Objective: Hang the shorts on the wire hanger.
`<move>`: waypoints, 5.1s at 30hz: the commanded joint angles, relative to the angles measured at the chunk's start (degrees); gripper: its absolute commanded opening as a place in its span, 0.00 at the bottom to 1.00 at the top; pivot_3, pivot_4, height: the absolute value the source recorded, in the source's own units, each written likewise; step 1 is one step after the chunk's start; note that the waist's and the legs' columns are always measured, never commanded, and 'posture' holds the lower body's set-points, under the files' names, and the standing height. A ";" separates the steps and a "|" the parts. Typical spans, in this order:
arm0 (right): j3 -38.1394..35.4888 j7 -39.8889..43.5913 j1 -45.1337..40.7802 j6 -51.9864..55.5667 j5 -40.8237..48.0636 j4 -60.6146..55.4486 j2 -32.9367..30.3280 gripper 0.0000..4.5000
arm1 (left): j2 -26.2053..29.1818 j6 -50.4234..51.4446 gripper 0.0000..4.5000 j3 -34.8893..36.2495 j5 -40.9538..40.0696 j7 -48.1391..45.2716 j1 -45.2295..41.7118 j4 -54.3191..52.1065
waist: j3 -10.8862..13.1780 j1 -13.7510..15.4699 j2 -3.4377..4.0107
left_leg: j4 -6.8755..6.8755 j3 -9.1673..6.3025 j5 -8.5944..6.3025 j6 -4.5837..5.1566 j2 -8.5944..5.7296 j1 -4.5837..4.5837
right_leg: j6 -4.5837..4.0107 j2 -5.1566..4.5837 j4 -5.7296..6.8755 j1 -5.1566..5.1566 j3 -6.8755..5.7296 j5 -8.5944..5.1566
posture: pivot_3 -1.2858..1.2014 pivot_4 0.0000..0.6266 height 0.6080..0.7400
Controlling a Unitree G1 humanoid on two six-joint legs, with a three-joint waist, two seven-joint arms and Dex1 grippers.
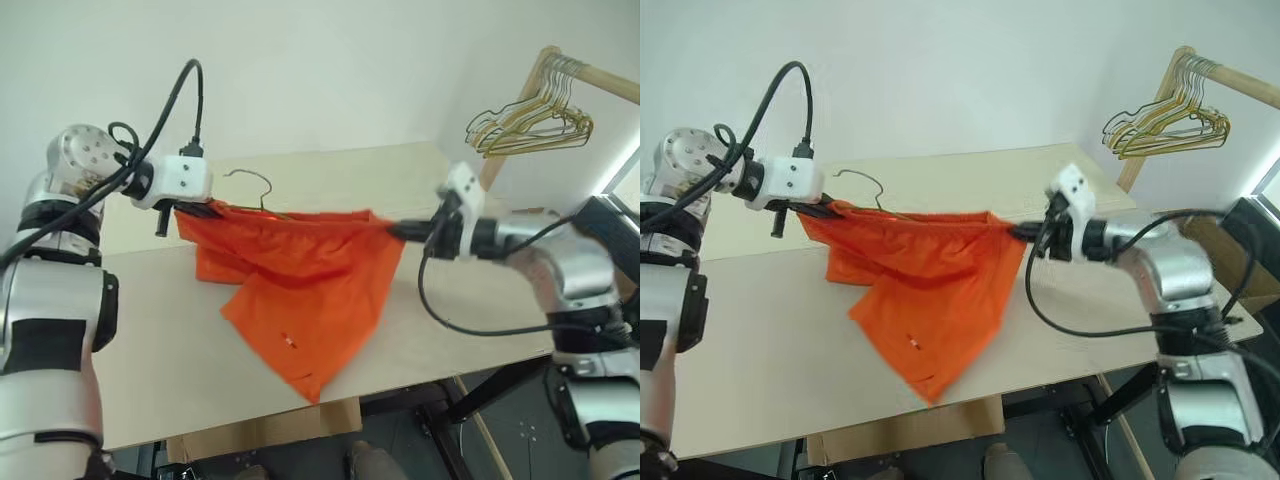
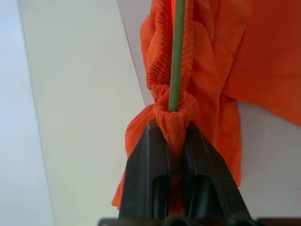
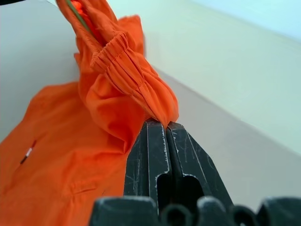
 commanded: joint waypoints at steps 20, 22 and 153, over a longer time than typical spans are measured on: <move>3.46 -1.14 -12.76 -4.82 -9.50 -2.47 4.25 0.01 | -4.85 3.73 0.01 8.47 -6.79 8.03 10.11 -5.67 | 0.00 -0.09 0.01 | 0.03 0.02 0.01 -0.01 -0.06 -0.06 | -0.03 -0.08 0.32 -0.03 0.01 0.02 | 0.46 0.00 1.00; 4.83 0.33 -12.69 -5.61 -10.10 -2.77 3.88 0.01 | -5.77 4.36 0.01 8.84 -7.18 9.62 10.12 -5.78 | 0.00 -0.07 0.01 | 0.03 0.00 0.01 -0.01 -0.06 -0.04 | -0.03 -0.08 0.33 -0.02 0.00 0.02 | 0.46 0.00 1.00; -39.08 -60.67 -11.01 43.78 -30.64 -14.99 18.76 0.00 | -14.29 46.47 0.96 27.68 -49.20 -8.53 22.41 -46.58 | -0.13 -9.43 0.31 | -0.02 -0.04 0.19 0.10 -0.37 0.22 | 0.03 -0.40 0.36 0.11 0.22 0.01 | 0.38 0.00 1.00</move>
